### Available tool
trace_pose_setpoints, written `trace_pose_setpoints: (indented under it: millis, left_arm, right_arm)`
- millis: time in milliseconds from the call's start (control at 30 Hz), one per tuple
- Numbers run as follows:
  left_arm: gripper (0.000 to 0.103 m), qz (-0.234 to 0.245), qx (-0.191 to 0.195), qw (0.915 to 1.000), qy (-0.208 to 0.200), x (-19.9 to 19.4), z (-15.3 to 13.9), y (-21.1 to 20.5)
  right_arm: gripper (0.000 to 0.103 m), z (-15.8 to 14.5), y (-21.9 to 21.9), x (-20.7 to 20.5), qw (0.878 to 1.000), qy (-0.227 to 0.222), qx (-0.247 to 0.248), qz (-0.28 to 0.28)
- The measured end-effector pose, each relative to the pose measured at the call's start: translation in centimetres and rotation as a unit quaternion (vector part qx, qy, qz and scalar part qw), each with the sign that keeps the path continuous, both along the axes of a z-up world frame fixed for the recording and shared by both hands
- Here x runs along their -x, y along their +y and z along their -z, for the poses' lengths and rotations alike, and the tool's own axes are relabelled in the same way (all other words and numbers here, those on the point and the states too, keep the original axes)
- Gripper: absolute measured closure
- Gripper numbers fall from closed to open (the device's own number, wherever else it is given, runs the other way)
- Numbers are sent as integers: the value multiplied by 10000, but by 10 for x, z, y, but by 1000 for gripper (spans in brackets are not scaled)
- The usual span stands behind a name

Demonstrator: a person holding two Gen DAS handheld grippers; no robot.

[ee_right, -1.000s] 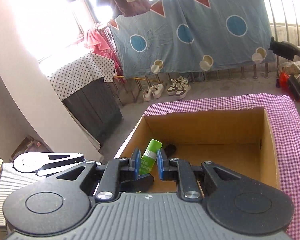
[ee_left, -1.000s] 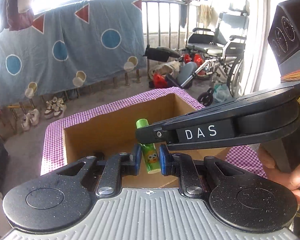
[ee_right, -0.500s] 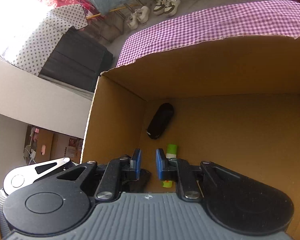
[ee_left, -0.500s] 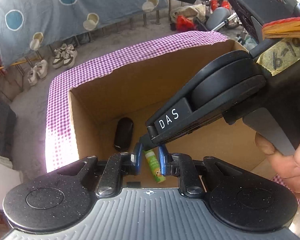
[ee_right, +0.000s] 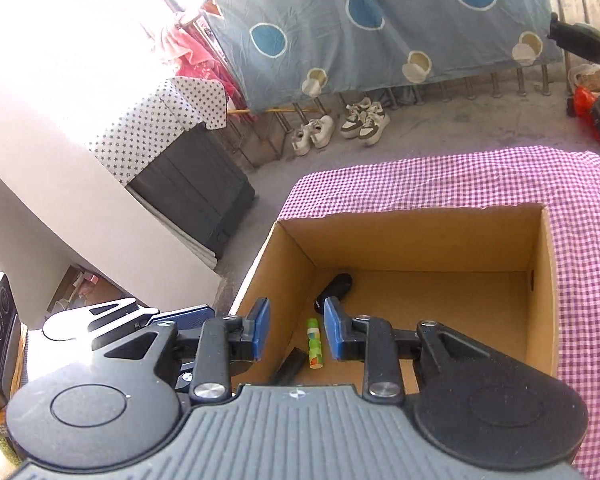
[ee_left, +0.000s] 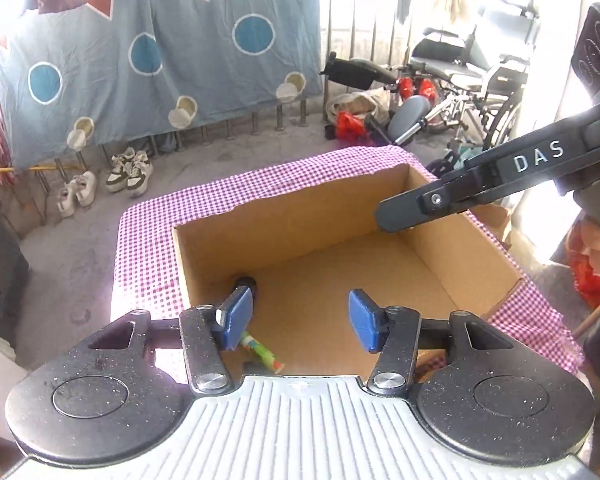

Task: Organize rigid objects
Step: 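Move the right gripper to the pink plastic bowl and grasp its rim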

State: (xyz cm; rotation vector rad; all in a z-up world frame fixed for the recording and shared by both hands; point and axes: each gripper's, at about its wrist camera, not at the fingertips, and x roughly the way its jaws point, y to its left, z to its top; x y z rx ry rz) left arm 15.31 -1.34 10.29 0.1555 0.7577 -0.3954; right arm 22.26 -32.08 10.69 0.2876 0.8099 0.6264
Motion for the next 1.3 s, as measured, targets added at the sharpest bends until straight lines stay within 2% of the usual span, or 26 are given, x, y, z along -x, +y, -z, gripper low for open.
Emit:
trace_pose_setpoints:
  millis: [67,133,200,267,333,433,500,567,600,667,700,767,867,933,1067,1300]
  left_arm:
    - [34,97,163,9998,-108,23,-5,6]
    - [30,140,240,9995,-165,43,-4,10]
    - [24,208,299,9992,-165,60,1,13]
    - [15,306,432,9986,-94,78,12,16]
    - [10,428,502,9978,16,91,27,16]
    - [9,510,402,9976,218,108,56,13]
    - [11,461,345,9977,369,113,73,8]
    - [23,553,315,9966,525,122,92,2]
    - [25,564,277,9965,553,124,99,-2]
    - [33,541,135,9967,591,127,113,-9]
    - [36,511,71,9970,571,128,117,-12]
    - [48,409,-160,9972,597,133,130,-20]
    - [52,412,-406,9971,488,138,139,-28]
    - [58,359,-454,9970,524,136,142,-30]
    - [59,362,-437,9972,495,136,149,-38]
    - [58,705,-291,9961,450,134,149,-48]
  right_arm:
    - [40,-16,-16,34,9988,-486,40,52]
    - [40,-23,-27,68,9966,-805,125,93]
    - [40,-20,-36,95,9958,-885,125,186]
    - [40,-7,-44,118,9962,-829,30,262]
    - [40,12,-44,133,9969,-715,-14,339]
    - [41,55,-37,154,9972,-565,67,491]
    - [43,85,-25,160,9973,-420,243,555]
    - [48,114,-13,163,9971,-226,376,625]
    - [53,127,-8,162,9970,-112,430,627]
    - [54,146,2,164,9970,25,486,603]
    - [57,152,6,164,9969,41,531,579]
    - [59,161,15,166,9964,55,655,539]
    - [71,169,25,166,9963,98,727,437]
    - [75,173,31,162,9958,148,807,408]
    - [84,181,34,158,9927,208,1097,464]
    - [85,188,11,162,9904,408,1062,780]
